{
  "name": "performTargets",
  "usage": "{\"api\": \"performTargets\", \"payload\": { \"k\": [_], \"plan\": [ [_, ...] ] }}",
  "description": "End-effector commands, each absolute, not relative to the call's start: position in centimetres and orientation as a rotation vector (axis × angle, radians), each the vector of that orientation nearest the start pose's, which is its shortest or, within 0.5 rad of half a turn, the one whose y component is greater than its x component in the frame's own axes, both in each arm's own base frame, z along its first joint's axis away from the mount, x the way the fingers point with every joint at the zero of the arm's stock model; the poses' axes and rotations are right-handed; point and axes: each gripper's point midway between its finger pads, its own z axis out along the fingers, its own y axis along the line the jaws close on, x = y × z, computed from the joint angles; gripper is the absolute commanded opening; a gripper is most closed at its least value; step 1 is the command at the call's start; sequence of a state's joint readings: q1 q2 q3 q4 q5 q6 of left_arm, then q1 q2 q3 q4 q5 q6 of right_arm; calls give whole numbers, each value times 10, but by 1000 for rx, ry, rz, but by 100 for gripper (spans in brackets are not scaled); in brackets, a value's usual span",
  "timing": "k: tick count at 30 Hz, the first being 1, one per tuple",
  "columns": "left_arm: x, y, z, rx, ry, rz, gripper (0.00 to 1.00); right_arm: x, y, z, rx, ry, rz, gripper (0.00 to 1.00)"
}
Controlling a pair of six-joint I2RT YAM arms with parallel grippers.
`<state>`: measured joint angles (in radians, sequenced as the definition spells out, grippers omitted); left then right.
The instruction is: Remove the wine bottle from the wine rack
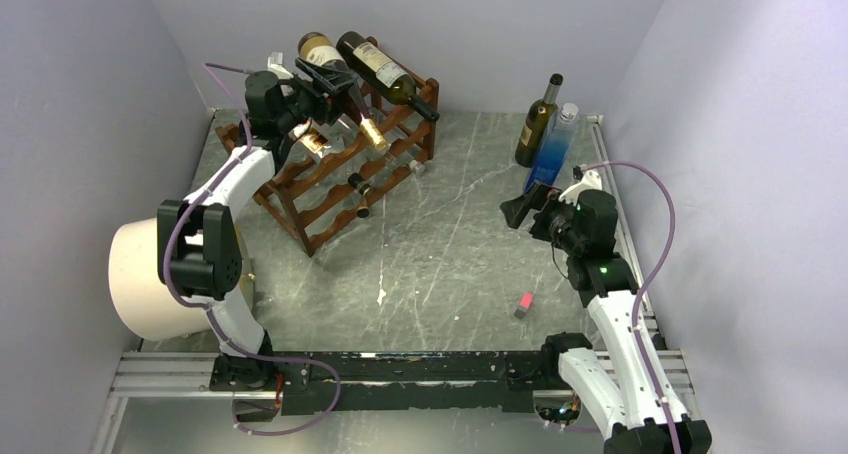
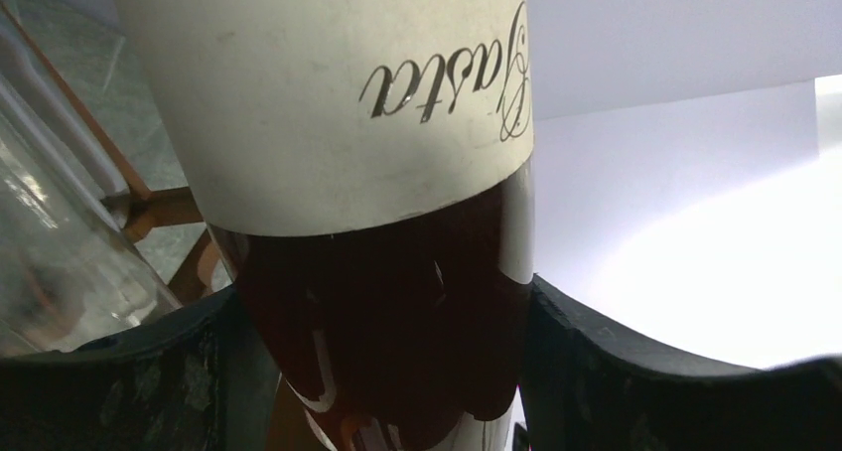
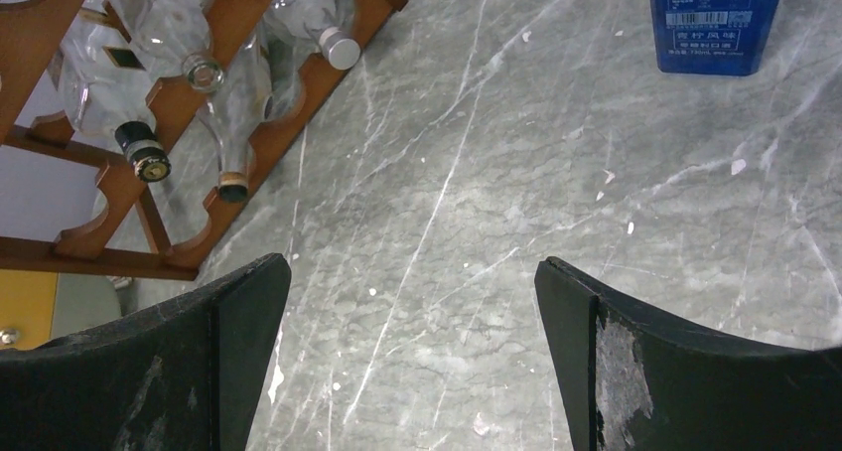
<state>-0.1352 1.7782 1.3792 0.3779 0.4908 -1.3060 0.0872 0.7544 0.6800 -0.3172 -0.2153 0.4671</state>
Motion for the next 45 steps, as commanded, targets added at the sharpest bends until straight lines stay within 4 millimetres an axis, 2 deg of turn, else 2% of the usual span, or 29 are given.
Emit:
{"api": "performTargets", "payload": {
  "k": [1,10,13,16,19,21,23,28,32,36,40,45],
  "plan": [
    [440,-185,507,-151,1257,-1539,7,287,87,233,163,1930,587,100],
    [437,-183,494,-161,1276,-1525,7,291,100,237,104,1926,617,100],
    [438,-183,488,-167,1285,-1514,7,291,113,236,45,1932,622,100],
    [437,-182,484,-173,1290,-1511,7,288,138,238,-60,1920,622,100],
    [436,-182,481,-179,1296,-1516,7,283,170,250,-187,1844,602,100],
    [434,-182,480,-180,1298,-1519,7,276,200,257,-296,1787,621,100],
    [433,-182,479,-180,1305,-1525,7,276,220,264,-377,1751,613,100],
    [424,-185,479,-159,1324,-1545,7,286,255,281,-584,1615,553,100],
    [418,-182,478,-153,1338,-1534,7,295,266,302,-691,1463,496,100],
    [417,-177,474,-159,1332,-1546,7,305,276,316,-733,1423,472,100],
    [420,-175,468,-161,1337,-1540,7,311,284,314,-751,1441,476,100],
    [422,-170,463,-159,1334,-1538,7,309,285,306,-752,1453,493,100]
  ]
}}
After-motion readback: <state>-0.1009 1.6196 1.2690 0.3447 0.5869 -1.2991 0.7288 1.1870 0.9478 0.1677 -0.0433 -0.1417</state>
